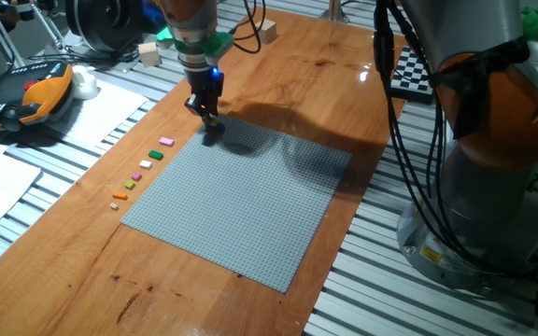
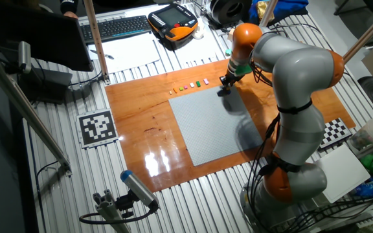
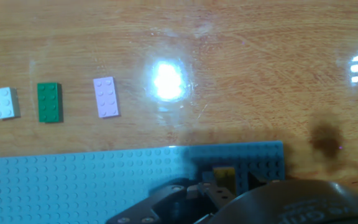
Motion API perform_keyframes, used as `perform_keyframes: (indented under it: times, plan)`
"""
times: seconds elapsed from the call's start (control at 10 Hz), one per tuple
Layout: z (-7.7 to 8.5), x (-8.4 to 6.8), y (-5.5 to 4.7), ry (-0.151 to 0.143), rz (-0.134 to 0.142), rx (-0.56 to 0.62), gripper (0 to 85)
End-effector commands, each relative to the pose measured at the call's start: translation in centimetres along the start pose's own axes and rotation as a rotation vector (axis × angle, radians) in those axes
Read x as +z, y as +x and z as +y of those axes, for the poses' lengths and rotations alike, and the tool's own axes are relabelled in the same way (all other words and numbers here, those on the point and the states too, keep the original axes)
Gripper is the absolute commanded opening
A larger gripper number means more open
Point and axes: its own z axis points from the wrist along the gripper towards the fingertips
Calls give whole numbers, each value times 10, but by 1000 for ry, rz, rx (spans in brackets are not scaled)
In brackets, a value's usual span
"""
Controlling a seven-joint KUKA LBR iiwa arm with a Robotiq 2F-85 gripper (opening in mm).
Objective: Stack small Lego blocks randomly, one at a time
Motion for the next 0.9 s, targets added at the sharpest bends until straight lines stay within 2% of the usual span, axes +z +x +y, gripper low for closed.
perform_keyframes:
  times: [0.0,0.1,0.3,0.8]
  plan:
    - [1,-5,-2,0,7,0,340]
    - [3,-9,-2,2,8,1,340]
    - [4,-6,0,-8,10,-28,0]
    - [2,2,1,3,-3,-34,0]
